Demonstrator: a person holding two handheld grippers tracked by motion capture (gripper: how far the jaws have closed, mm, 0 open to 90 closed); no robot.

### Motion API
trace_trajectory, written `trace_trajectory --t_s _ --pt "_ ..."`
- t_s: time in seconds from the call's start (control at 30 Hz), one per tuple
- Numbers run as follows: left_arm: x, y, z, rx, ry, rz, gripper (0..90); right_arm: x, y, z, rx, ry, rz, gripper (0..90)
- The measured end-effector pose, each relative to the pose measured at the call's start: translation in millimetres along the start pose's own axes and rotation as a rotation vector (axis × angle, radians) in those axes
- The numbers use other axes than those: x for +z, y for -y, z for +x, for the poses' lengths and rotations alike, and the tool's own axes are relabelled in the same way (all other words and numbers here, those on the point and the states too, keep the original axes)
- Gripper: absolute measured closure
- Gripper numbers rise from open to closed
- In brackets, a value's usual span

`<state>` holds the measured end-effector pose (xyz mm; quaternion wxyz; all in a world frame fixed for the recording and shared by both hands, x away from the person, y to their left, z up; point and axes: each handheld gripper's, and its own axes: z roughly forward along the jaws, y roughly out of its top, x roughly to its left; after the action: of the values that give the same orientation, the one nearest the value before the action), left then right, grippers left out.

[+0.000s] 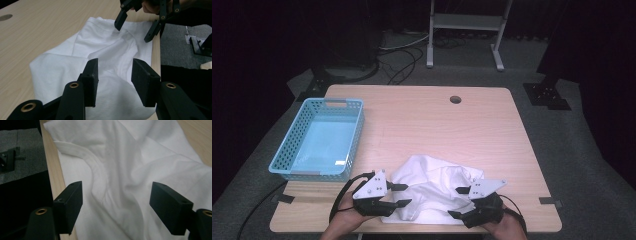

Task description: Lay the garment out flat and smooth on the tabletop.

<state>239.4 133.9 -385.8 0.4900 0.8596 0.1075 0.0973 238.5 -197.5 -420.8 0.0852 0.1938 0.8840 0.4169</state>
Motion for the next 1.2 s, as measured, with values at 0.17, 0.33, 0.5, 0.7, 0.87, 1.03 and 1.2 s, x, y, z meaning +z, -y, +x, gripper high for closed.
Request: trace_trajectory --t_s 0.17,0.33,0.5,0.7,0.87,1.03,1.2 --pt "-0.8 1.7 -0.8 -0.011 0.003 0.008 52.8 13.9 -12.1 1.2 -0.036 -0.042 0.025 40.5" --pt "0.0 4.1 -0.4 -0.024 0.003 0.008 50.3 27.3 -14.9 0.0 -0.061 -0.04 0.075 56.5" --pt "-0.5 2.6 0.0 -0.038 0.016 0.002 47.7 31.0 -12.9 0.8 -0.074 -0.031 0.106 83.2" --pt "0.9 1.5 -2.1 -0.035 0.027 -0.002 45.2 22.1 -14.9 -0.5 -0.045 -0.034 0.079 86.0" --pt "8.7 0.1 -6.4 -0.02 0.035 0.021 41.5 -1.4 -23.6 -8.6 -0.005 -0.031 0.006 86.0" --pt "18.3 6.0 -8.9 -0.009 0.033 0.075 40.3 -18.6 -22.9 -13.9 0.029 -0.033 -0.029 86.0" --pt "30.2 10.9 -12.0 0.004 0.04 0.129 39.5 2.2 -0.4 -13.5 0.03 -0.015 0.108 73.3"
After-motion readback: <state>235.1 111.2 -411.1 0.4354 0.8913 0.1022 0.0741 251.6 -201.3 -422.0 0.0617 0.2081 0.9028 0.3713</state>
